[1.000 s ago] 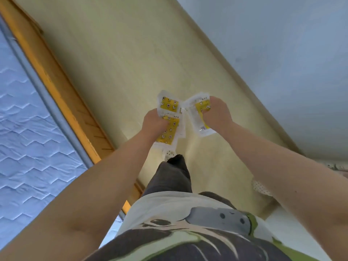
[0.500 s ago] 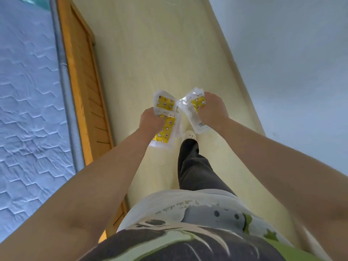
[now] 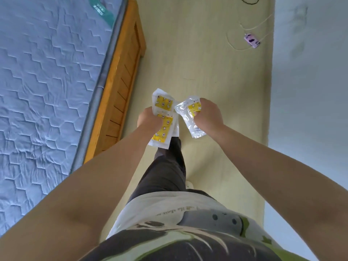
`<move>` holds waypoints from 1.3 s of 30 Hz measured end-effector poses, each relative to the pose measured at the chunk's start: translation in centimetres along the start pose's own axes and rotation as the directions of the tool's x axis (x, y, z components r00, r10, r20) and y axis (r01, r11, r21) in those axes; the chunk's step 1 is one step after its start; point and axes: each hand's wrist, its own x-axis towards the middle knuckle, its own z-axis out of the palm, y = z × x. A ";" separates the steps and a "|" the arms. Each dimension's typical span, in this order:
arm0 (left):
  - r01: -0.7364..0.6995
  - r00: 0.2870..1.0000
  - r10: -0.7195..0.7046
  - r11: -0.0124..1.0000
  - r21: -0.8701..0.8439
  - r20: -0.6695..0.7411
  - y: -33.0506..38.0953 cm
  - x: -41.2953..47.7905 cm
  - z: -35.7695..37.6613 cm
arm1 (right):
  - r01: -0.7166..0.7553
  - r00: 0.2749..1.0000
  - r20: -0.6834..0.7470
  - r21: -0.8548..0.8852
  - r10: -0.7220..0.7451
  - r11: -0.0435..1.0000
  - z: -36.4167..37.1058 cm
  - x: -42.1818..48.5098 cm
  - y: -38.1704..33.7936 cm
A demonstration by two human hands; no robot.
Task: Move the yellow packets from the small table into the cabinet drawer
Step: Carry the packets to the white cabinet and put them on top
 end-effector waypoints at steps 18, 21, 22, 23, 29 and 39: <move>0.301 0.917 -0.343 0.930 -0.210 -0.203 14.0 28.9 -15.7 | 0.461 0.867 0.314 -0.210 -0.387 0.862 -3.0 38.2 -24.8; 0.368 0.862 -0.451 0.870 -0.329 -0.229 16.1 32.8 -17.3 | 0.606 0.766 0.441 -0.250 -0.469 0.755 -3.1 43.5 -29.5; 0.389 0.839 -0.488 0.847 -0.361 -0.241 17.0 34.0 -17.8 | 0.648 0.731 0.473 -0.258 -0.491 0.717 -3.3 45.2 -30.9; 0.409 0.810 -0.529 0.820 -0.401 -0.255 18.0 35.2 -18.2 | 0.684 0.700 0.498 -0.263 -0.511 0.681 -3.6 47.0 -32.2; 0.425 0.617 -0.736 0.609 -0.669 -0.277 25.5 41.8 -21.5 | 0.830 0.531 0.638 -0.260 -0.558 0.493 -4.8 56.2 -39.8; 0.157 0.466 -0.865 0.291 -0.944 -0.189 30.9 56.4 -29.3 | 0.934 0.352 0.692 -0.214 -0.630 0.287 -4.2 70.9 -53.9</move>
